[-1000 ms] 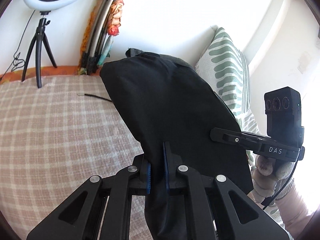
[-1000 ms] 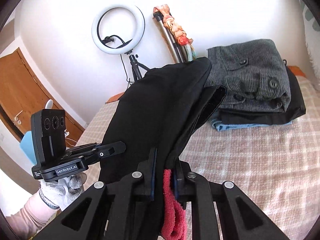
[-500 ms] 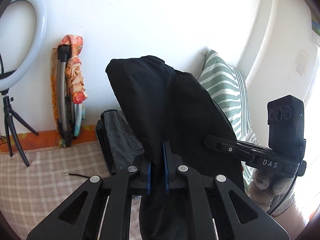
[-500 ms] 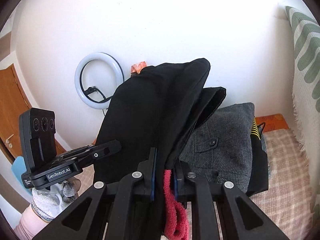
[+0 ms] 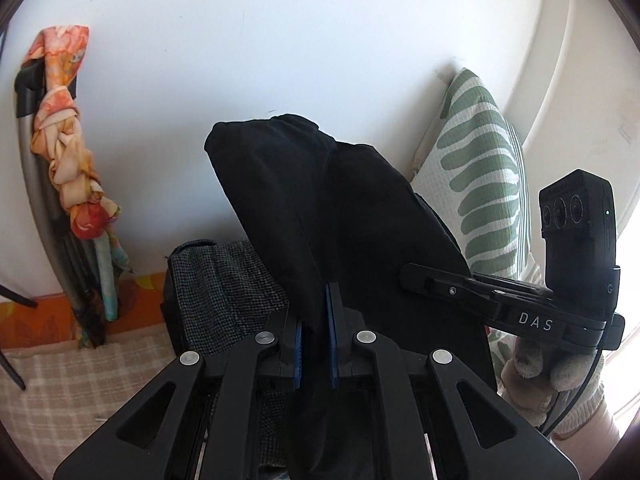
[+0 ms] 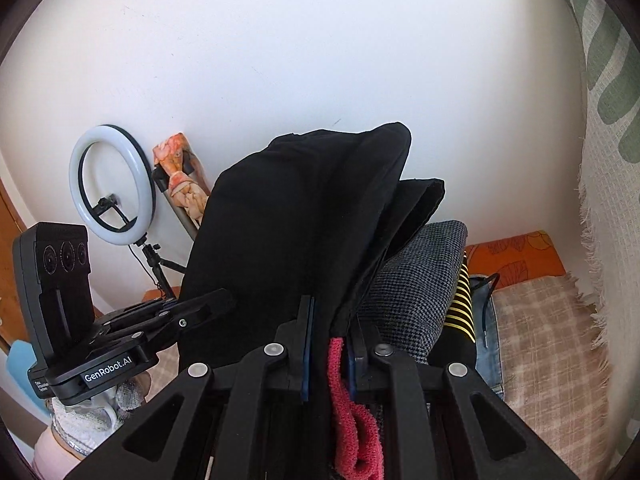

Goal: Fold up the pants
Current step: 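Carry the trouser bundle with both grippers onto the clothes stack, then open both grippers and pull them back from the stack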

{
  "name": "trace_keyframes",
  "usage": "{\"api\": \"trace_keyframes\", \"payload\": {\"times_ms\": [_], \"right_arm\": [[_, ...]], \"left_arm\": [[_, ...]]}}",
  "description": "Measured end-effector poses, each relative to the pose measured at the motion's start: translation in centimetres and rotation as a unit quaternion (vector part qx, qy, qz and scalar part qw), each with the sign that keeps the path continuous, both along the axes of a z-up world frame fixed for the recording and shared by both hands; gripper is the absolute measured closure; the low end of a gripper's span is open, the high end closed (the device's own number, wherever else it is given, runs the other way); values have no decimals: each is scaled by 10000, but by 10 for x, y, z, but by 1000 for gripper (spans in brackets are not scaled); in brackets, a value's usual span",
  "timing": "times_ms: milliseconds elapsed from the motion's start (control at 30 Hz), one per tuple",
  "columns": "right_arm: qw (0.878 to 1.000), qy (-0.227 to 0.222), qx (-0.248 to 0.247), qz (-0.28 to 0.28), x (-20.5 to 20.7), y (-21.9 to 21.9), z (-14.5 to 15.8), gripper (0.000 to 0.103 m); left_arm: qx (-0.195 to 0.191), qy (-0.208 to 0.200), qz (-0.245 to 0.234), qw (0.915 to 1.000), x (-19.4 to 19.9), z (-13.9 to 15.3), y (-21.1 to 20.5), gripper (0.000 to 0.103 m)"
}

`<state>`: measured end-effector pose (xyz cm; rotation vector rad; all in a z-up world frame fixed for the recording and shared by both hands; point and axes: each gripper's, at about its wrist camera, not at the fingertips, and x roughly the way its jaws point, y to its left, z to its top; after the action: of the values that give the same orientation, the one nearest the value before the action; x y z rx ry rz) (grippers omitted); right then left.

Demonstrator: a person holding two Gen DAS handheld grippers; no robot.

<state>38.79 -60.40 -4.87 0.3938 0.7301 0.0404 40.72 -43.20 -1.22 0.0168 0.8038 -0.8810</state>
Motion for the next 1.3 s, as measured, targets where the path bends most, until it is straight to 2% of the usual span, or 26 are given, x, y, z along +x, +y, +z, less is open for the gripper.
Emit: {"api": "trace_keyframes", "payload": {"times_ms": [100, 200, 267, 400, 533, 600, 667, 700, 767, 933, 1000, 1100, 1300], "right_arm": [[9997, 242, 37, -100, 11, -14, -30, 91], [9994, 280, 116, -158, 11, -31, -53, 90], [9994, 293, 154, -142, 8, -37, -65, 89], [9992, 381, 85, -125, 3, -40, -81, 89], [9984, 311, 450, -170, 0, -53, -86, 90], [9987, 240, 409, -195, -3, -50, -80, 87], [9994, 238, 71, -238, -7, -41, -67, 82], [9991, 247, -147, -303, -10, -36, -62, 76], [9977, 261, -435, -458, -18, -29, -49, 73], [9970, 106, -450, -619, -47, -16, -17, 64], [9970, 70, -467, -606, -59, -8, -3, 63], [9967, 32, -517, -632, -73, 9, 13, 63], [9948, -70, -725, -717, -110, 45, 38, 63]], "left_arm": [[146, 158, 66, 9997, 17, -28, -5, 95], [118, 394, 161, 9990, 29, -53, -1, 95], [168, 405, 70, 9990, 28, -65, -3, 95], [450, 186, -98, 9988, 23, -78, -16, 94], [244, 521, -14, 9983, 33, -81, -11, 91], [351, 356, 3, 9988, 29, -73, -9, 88], [481, 127, 102, 9987, 28, -63, -5, 86], [534, 67, 184, 9984, 27, -59, -2, 84], [558, -17, 342, 9979, 27, -50, 8, 83], [406, 15, 524, 9978, 20, -28, 37, 78], [382, -1, 456, 9982, 10, -19, 46, 77], [432, -180, 387, 9982, -11, -4, 54, 67], [461, -365, 217, 9980, -56, 19, 75, 66]]}}
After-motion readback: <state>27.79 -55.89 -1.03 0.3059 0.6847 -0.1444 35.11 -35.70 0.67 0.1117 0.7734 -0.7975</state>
